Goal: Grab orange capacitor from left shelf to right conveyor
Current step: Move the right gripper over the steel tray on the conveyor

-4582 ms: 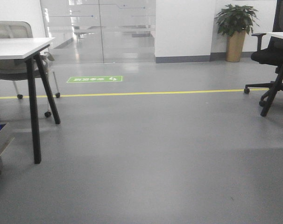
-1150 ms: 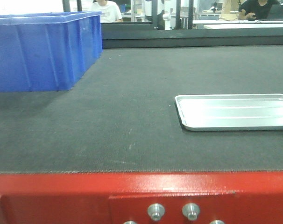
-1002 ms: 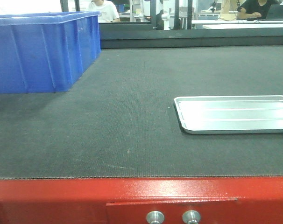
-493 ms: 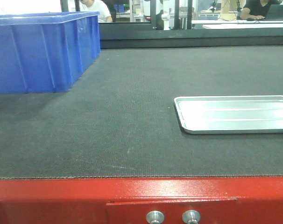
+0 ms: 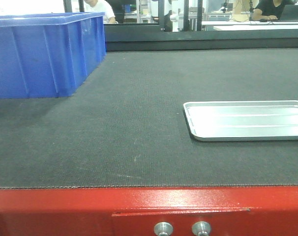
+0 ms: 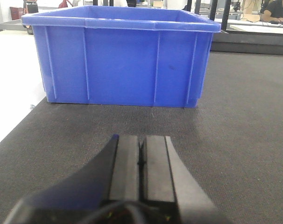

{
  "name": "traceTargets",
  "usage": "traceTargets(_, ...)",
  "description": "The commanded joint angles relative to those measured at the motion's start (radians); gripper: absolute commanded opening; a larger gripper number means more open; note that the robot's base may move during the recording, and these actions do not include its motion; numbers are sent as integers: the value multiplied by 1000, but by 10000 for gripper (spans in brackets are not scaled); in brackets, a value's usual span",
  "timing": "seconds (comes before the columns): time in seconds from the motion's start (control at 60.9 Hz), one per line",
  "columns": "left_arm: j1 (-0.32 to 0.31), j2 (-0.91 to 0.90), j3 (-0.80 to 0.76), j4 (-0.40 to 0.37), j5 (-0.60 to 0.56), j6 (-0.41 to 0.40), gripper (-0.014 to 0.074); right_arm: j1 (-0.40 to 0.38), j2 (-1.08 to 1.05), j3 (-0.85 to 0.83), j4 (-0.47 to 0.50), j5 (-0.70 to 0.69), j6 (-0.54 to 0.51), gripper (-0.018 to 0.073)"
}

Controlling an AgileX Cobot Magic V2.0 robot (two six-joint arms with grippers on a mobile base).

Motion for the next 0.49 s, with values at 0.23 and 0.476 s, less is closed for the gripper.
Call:
traceTargets(0.23, 1, -13, -5, -3, -90, -2, -127, -6, 154, -47, -8, -284, -8, 48)
traceTargets(0.476, 1, -13, -5, -3, -90, -2, -127, -6, 507, -170, -8, -410, -8, 48)
